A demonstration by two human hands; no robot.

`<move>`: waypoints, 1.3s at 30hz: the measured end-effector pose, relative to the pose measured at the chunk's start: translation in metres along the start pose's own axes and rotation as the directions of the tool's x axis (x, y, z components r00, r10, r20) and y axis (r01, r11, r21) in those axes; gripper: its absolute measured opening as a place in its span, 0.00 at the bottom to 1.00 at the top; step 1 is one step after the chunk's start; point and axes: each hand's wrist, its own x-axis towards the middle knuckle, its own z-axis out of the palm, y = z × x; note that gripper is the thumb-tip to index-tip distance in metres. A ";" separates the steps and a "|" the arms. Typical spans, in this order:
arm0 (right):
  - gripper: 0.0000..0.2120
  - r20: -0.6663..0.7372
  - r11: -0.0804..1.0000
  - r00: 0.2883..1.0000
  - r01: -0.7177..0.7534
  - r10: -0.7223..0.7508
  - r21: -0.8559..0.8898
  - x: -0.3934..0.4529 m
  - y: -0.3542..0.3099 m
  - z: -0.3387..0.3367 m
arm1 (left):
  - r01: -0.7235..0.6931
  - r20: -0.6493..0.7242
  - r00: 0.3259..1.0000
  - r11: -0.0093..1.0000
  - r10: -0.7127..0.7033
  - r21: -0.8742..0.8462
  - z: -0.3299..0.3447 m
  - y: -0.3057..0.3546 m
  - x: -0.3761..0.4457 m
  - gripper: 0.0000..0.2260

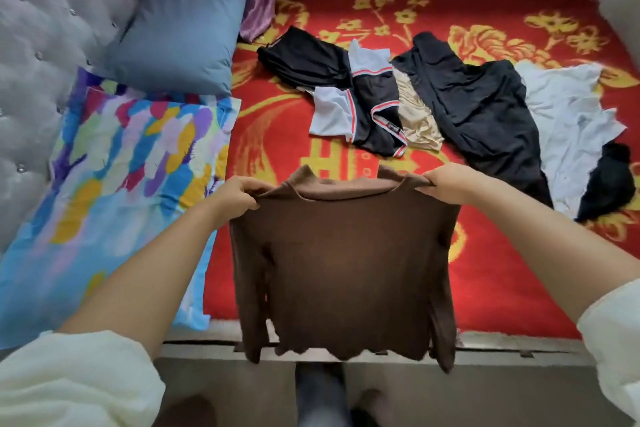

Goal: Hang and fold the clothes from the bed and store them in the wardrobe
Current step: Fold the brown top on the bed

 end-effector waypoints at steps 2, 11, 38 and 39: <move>0.17 0.040 0.999 0.999 -0.024 0.022 0.042 0.020 -0.002 0.004 | 0.061 0.025 0.998 0.998 -0.061 -0.029 -0.002 -0.009 0.025 0.21; 0.13 0.093 0.962 0.982 -0.178 0.161 0.207 0.141 -0.011 0.017 | 0.161 0.158 0.974 0.986 -0.165 0.039 -0.012 -0.043 0.170 0.14; 0.13 -0.269 0.777 0.927 -0.036 0.261 0.629 0.362 0.003 0.100 | -0.069 -0.259 0.966 0.967 0.004 -0.245 0.054 -0.135 0.373 0.11; 0.13 -0.335 0.805 0.902 -0.024 0.274 0.593 0.367 0.006 0.100 | -0.093 -0.283 0.959 0.970 0.026 -0.227 0.053 -0.132 0.378 0.12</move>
